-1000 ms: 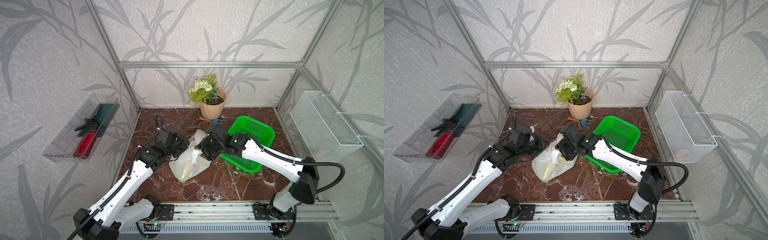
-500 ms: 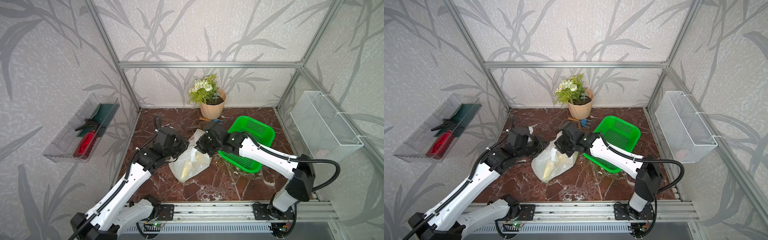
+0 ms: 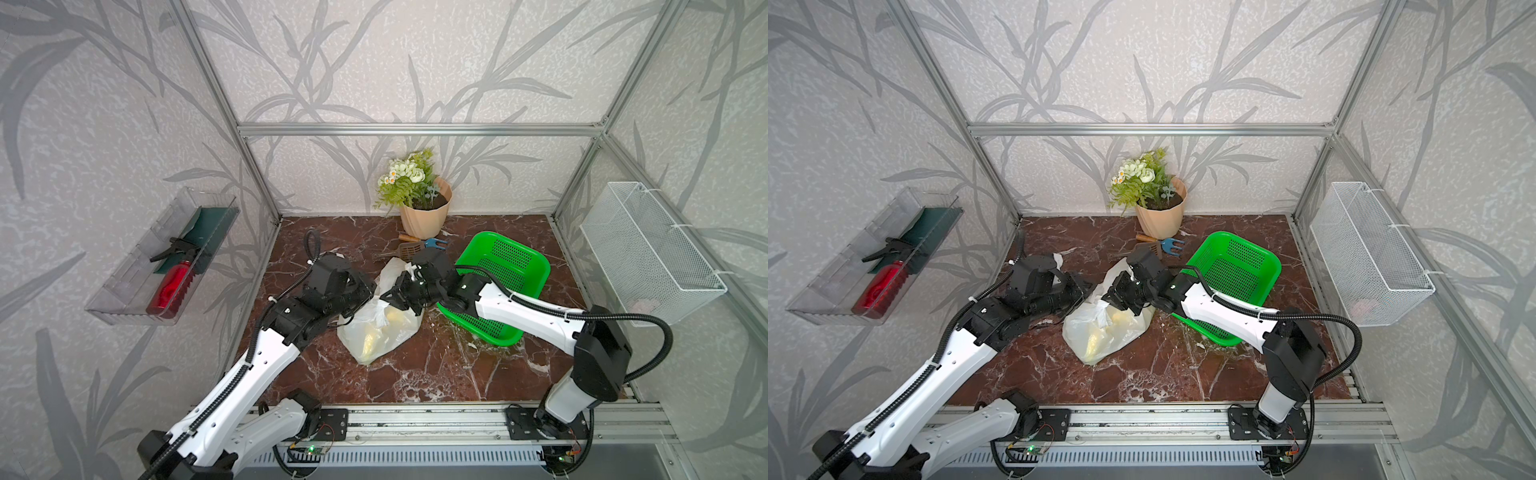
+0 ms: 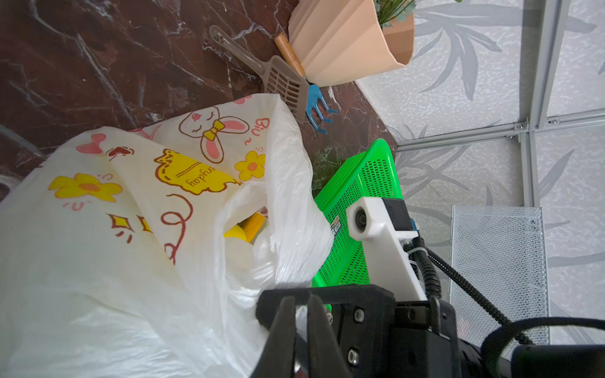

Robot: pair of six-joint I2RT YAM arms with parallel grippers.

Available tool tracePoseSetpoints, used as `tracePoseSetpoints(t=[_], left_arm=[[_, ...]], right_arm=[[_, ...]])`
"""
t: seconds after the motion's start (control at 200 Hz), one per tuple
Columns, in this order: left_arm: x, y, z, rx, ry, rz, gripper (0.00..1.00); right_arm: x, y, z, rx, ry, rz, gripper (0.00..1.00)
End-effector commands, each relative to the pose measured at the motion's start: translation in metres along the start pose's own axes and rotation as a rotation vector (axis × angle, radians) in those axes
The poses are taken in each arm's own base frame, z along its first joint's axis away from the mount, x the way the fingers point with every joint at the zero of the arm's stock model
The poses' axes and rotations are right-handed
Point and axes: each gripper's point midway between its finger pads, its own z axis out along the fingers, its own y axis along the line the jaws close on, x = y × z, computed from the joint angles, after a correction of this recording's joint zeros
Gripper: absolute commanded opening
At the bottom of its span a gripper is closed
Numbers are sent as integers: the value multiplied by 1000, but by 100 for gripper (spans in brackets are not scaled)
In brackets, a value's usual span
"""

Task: Place the banana into a plastic bag & tie a knot
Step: Tie the plastic bag at the center of the board.

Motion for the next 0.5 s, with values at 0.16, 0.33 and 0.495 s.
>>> tracePoseSetpoints(t=[0.16,0.33,0.495], left_arm=[[-1,16,4,-101,16,-77,16],[-8,26,9,-154,4,-121,15],[-4,30,26,-147,44,-194,15]], right_arm=[[22,29,-14,-253,141,-287,0],[26,25,-11,-280,184,-306,0],[26,7,-14,-294,183,-304,0]])
